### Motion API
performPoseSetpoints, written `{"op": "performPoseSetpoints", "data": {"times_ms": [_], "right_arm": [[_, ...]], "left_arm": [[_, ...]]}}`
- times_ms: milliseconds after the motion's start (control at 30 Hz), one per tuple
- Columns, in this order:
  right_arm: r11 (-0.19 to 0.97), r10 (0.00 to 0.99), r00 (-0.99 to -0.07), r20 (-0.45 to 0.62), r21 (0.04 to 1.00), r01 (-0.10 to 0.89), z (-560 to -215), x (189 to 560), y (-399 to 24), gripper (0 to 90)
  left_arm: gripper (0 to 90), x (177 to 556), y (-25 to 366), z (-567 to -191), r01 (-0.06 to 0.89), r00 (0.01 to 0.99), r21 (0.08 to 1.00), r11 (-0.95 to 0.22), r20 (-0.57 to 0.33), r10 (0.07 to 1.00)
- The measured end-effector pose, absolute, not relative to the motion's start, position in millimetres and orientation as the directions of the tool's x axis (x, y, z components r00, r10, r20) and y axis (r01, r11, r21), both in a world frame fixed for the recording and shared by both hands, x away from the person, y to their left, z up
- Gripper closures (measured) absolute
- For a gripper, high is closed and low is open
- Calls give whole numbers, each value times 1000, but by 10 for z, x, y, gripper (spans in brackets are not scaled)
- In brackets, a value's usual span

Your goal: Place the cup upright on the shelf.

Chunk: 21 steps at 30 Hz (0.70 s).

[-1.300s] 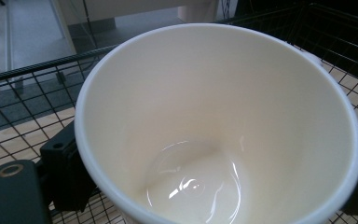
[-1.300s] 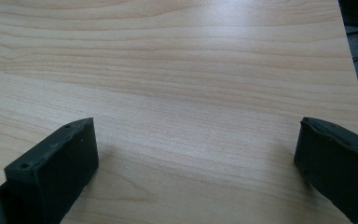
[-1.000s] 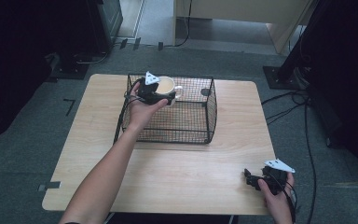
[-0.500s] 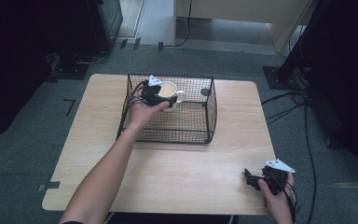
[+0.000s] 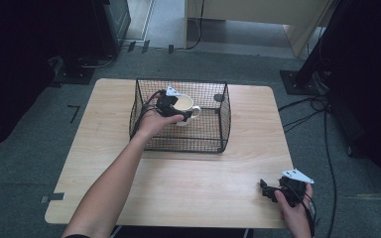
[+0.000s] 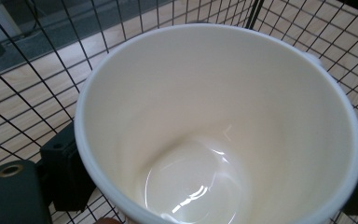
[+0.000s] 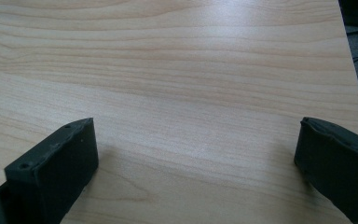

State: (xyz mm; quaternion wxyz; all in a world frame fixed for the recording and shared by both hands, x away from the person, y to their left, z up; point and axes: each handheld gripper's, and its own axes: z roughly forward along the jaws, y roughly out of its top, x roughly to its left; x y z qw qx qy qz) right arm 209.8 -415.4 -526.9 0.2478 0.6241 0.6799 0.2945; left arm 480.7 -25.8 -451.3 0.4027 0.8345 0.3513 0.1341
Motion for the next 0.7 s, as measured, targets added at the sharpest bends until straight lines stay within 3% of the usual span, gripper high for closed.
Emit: {"op": "performPoseSetpoints", "data": {"times_ms": [433, 700], "right_arm": [[48, 995, -99, 30, 710, 702, -5269, 2098, -4155, 0], [47, 995, -98, 31, 710, 703, -5269, 2098, -4155, 0]], "left_arm": [[94, 4782, -305, -4586, 473, 725, 733, -489, -8, 689], [94, 4775, -317, -4611, 492, 740, 716, -496, -44, 671]]}}
